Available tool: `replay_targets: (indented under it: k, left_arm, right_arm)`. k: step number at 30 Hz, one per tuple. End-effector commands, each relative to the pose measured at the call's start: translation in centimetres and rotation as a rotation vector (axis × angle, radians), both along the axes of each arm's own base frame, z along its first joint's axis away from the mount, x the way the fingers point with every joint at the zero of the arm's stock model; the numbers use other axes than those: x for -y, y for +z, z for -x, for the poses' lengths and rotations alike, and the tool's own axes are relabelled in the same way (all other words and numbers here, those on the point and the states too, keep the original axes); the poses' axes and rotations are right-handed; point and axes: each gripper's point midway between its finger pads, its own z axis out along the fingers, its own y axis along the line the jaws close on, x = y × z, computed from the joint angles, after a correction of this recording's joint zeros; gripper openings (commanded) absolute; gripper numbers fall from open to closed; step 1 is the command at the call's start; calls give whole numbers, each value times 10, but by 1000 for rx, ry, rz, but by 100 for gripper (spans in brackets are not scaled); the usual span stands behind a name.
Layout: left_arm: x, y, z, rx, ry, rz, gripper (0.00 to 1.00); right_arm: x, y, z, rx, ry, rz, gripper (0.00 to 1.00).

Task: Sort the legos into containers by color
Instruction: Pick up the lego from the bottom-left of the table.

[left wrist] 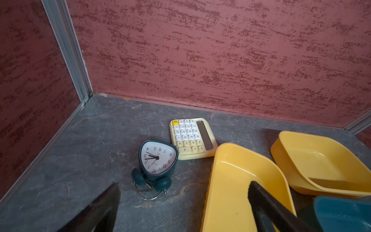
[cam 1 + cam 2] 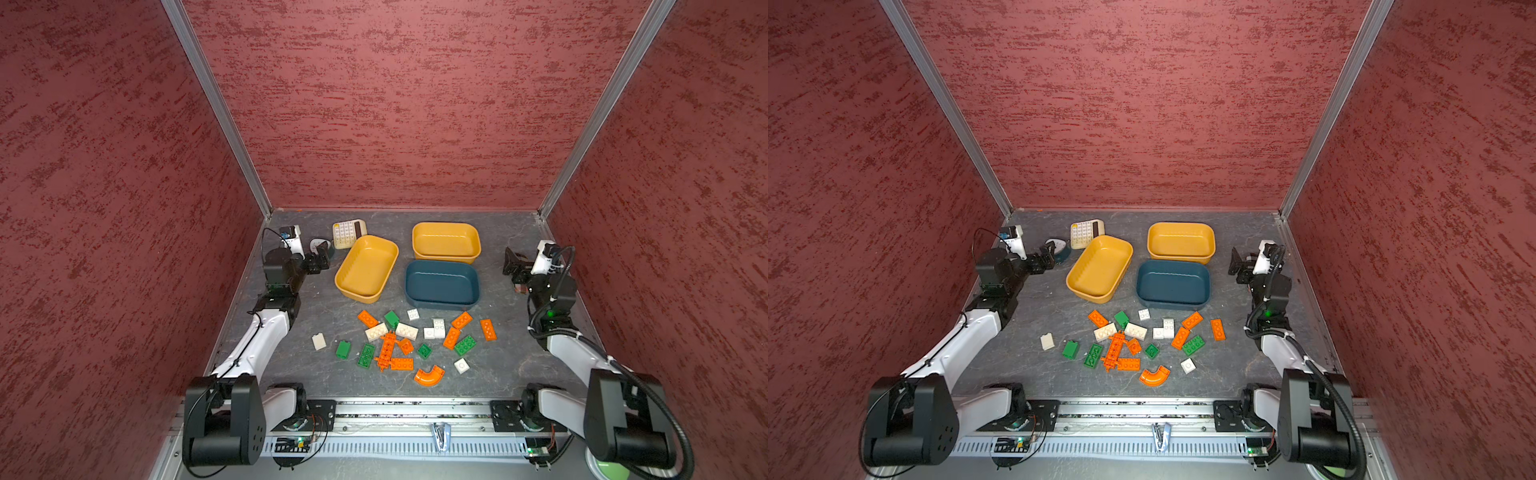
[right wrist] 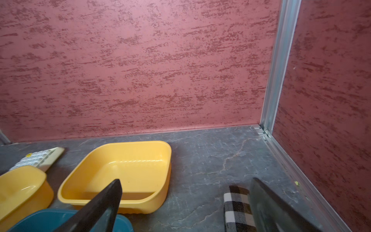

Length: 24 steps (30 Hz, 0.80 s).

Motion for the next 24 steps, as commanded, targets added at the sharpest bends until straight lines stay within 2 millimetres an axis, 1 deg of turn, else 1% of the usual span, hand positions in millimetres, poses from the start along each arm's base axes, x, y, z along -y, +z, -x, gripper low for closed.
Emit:
replay_targets:
  k: [1,2,4,8,12,16,18,20,24]
  left_arm:
    - [0,-56,40,-359,72,104,99]
    - [2,-59,47,-399,78,125,99]
    - [0,-67,66,-488,125,158,99]
    - [-1,-84,104,-630,200,220,100]
    - [-2,-106,137,-700,293,273,99]
    - [-6,-133,167,-821,402,308,100]
    - [-1,-143,177,-865,426,306,100]
    - [4,-150,181,-894,447,306,99]
    - [12,-171,185,-947,467,295,91]
  right_arm:
    - [-26,-5,1,-121,146,-48,99]
    - [-33,-2,2,-142,189,-60,99]
    - [-46,1,4,-185,257,-82,99]
    - [-70,5,16,-265,380,-109,99]
    - [-93,2,33,-324,472,-122,99]
    - [-112,-5,48,-398,549,-110,99]
    - [-120,-7,57,-429,582,-102,99]
    - [-131,-8,65,-458,620,-95,99]
    - [-152,-9,78,-503,697,-76,99]
